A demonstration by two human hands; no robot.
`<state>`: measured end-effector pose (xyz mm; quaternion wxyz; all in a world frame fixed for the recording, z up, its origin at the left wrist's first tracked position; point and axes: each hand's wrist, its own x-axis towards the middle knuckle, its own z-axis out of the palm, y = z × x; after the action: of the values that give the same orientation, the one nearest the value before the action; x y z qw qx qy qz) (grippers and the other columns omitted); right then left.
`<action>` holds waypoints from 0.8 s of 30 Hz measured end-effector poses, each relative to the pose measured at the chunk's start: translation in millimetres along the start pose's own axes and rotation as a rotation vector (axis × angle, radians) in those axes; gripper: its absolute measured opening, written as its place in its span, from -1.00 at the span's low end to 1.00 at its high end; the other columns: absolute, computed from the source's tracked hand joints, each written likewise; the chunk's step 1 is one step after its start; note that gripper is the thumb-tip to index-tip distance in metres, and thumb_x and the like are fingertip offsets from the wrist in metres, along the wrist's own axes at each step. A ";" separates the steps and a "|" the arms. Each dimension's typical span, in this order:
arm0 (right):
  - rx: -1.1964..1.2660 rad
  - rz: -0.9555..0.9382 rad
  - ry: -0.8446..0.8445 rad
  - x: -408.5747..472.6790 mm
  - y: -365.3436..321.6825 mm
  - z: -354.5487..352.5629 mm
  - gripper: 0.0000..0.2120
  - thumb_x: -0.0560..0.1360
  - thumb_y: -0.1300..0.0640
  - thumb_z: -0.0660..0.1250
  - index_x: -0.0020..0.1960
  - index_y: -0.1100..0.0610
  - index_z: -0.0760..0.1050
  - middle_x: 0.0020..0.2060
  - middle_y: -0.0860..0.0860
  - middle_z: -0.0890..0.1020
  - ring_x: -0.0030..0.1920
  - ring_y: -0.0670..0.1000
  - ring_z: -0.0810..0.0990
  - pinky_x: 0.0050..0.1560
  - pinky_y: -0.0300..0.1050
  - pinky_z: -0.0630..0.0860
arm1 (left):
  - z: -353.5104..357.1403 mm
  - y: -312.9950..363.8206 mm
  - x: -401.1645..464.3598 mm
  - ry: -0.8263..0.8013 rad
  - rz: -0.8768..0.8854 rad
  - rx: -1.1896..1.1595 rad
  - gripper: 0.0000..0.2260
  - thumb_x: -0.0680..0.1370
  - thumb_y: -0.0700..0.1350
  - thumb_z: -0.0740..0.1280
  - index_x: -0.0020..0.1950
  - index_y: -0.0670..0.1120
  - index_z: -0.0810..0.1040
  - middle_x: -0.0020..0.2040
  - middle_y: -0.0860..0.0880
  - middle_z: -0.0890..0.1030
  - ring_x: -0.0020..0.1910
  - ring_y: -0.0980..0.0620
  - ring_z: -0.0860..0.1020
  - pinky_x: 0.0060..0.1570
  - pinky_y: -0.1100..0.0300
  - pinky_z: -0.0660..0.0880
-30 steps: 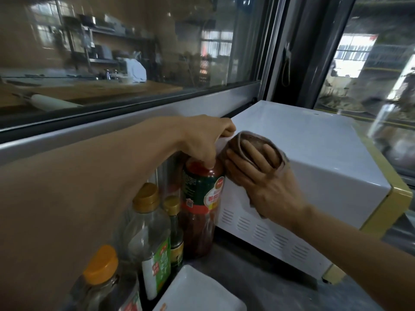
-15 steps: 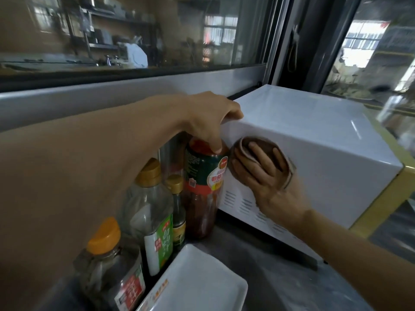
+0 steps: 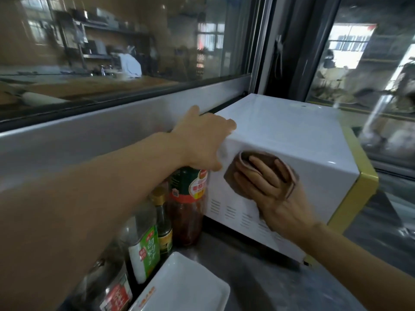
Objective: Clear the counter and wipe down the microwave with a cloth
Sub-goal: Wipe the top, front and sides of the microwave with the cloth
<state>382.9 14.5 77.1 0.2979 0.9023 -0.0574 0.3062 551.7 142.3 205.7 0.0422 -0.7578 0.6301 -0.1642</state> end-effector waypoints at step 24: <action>-0.150 -0.217 -0.325 -146.1 -7.6 19.3 -0.32 0.36 0.15 0.23 0.47 0.03 0.19 0.46 -0.03 0.28 0.46 0.10 0.19 0.48 0.09 -0.08 | 55.2 42.4 -4.4 0.253 -0.101 -0.068 -0.10 0.36 -0.01 0.46 0.53 -0.05 -0.03 0.54 -0.08 0.07 0.52 -0.10 0.03 0.46 -0.08 0.00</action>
<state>277.3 -1.9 -24.8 0.3823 0.9161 -0.0296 0.1175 527.9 130.1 141.3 -0.0716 -0.7629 0.5966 -0.2387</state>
